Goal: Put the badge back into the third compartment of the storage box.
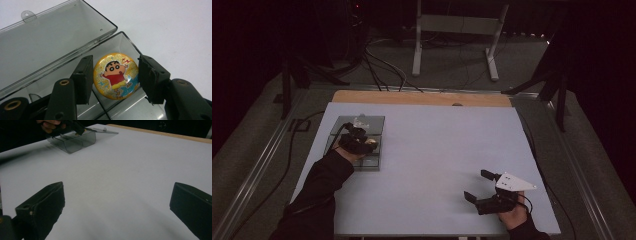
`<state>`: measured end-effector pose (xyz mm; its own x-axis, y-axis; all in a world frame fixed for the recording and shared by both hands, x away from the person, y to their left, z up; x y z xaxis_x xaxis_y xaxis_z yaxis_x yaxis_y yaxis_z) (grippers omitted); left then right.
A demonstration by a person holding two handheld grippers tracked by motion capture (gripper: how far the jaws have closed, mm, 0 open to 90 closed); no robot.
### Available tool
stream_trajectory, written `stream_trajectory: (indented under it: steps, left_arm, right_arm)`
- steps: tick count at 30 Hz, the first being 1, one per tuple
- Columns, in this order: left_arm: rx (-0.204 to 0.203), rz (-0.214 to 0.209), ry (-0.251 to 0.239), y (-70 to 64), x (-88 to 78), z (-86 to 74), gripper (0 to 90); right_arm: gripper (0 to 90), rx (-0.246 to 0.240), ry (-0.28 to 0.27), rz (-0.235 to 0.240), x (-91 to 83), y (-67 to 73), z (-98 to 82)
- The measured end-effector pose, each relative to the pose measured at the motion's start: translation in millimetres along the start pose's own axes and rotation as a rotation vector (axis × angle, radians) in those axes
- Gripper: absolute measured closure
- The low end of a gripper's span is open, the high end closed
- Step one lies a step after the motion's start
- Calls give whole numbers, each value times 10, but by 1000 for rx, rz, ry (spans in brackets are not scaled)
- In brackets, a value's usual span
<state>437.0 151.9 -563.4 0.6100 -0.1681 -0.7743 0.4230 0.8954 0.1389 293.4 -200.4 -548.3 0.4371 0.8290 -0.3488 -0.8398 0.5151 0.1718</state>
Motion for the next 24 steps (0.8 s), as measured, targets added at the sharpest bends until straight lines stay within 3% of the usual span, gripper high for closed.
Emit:
stream_trajectory:
  steps: [10,13,14,15,17,24]
  left_arm:
    - [-27,8,-17,36,16,30,464]
    - [-34,12,-16,41,13,35,276]
    - [-48,-1,-11,33,2,39,276]
    - [-46,-3,-9,30,-8,41,166]
    - [-46,-6,-5,23,-30,45,95]
    - [-92,-13,-43,56,-163,98,2]
  right_arm:
    - [0,1,-1,1,-2,-1,1]
    - [0,-1,2,1,-2,2,-3]
    - [0,-1,2,-1,-2,-3,-4]
    - [0,5,-2,-1,-3,-5,0]
    - [0,-1,1,0,-2,0,-2]
    - [0,0,2,-2,-1,-4,-3]
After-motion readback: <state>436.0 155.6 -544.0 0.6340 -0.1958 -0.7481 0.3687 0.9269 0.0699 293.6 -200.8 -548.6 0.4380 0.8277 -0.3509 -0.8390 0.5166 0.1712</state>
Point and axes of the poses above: each handheld gripper's, and its own axes: x roughly forward along the jaws, z roughly out of its top, y roughly to its left, the point moved 10 cm from there along x, roughly forward along the jaws, and after that the axes turned 11 degrees about z, right-handed, at the moved point
